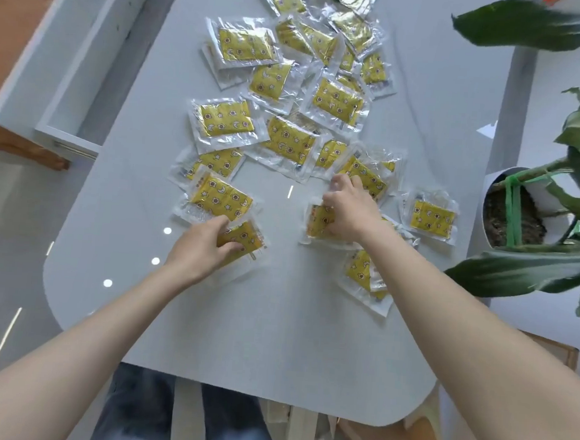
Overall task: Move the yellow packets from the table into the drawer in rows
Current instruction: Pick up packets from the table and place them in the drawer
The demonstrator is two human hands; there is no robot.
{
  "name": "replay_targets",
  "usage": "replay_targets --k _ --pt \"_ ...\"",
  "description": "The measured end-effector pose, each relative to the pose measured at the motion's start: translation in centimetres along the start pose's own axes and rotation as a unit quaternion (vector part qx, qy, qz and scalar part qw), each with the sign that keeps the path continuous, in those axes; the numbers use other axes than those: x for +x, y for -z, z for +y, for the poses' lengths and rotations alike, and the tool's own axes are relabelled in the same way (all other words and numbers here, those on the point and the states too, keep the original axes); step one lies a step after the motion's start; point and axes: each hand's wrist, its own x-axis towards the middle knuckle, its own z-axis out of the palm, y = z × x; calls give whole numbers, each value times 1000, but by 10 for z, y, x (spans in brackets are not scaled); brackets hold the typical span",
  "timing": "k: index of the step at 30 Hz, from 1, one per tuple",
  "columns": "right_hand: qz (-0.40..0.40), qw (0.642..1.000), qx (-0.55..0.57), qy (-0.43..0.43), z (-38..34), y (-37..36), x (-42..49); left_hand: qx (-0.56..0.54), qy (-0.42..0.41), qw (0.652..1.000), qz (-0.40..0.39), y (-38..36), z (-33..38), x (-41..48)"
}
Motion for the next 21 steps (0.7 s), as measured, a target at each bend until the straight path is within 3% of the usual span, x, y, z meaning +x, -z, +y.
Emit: replay_targets --k 6,16,21 --pt "-42 999 -30 2 1 3 9 -47 1 999 7 5 1 7" --pt "-41 999 -10 -25 -7 7 -3 -129 44 991 11 21 19 2" --pt "-50 992 97 -68 -16 19 -25 -148 43 987 34 43 26 -11"
